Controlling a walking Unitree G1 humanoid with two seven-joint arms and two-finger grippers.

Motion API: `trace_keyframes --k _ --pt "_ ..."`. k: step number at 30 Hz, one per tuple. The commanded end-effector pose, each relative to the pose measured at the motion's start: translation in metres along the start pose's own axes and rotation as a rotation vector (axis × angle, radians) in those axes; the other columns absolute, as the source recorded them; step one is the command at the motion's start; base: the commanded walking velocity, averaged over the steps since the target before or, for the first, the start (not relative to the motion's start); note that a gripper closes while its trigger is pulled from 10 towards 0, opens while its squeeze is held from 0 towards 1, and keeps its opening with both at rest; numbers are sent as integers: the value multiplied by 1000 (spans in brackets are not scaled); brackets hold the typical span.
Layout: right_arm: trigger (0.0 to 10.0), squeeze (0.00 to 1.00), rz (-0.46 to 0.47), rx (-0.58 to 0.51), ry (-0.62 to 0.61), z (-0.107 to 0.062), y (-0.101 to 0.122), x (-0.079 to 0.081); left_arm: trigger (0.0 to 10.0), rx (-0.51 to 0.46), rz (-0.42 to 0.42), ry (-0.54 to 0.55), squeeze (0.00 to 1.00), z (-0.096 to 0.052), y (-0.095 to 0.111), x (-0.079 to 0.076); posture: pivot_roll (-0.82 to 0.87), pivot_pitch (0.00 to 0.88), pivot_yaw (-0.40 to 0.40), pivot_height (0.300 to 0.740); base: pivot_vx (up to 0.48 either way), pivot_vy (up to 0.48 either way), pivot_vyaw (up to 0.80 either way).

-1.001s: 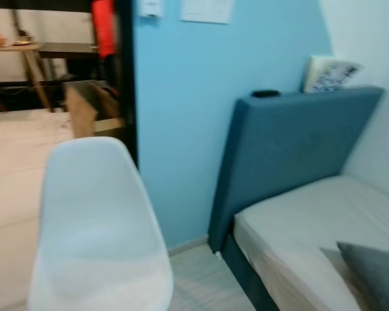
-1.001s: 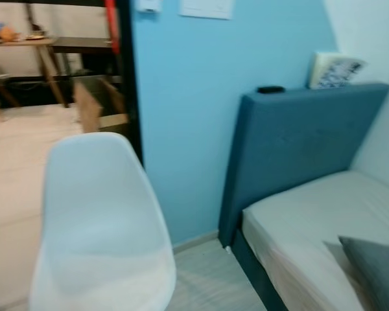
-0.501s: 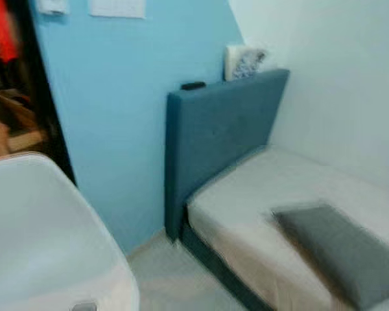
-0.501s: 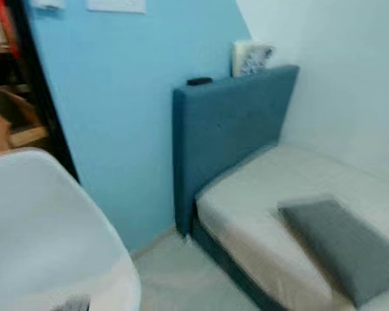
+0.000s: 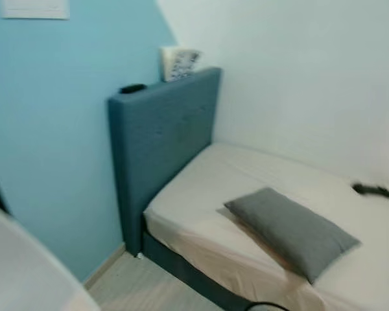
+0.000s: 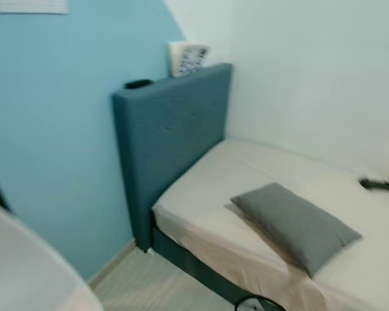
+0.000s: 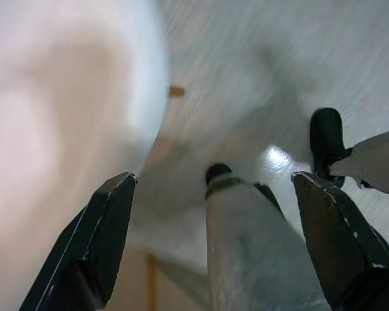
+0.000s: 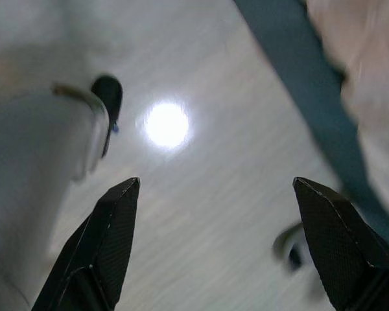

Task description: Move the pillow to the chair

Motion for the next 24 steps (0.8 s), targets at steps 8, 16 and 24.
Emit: trace_keyframes --k 8,16,24 --pt "10000 0 22 8 -18 -1 -6 -8 10000 -4 77 -45 0 3 8 -12 -31 0 -40 740 0 0 -781" --pt "10000 0 -10 26 -23 -1 -14 -9 10000 -8 99 -43 0 4 12 -12 -30 0 -37 740 0 0 -781" --pt "10000 0 -72 24 -9 -1 -14 -3 10000 -32 -323 -11 0 4 13 -6 -15 0 -40 740 0 0 -781"
Point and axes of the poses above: a point about 5 cm out from each wrist's last joint towards the gripper, its own z axis pointing out of the wrist towards the gripper, its own y axis along the axis of the wrist's last joint, x = y × z, the point moved 1 cm from there along z, pointing out of the wrist towards the gripper, and after that the axes turned 4 degrees about z, right-handed, at the moved point
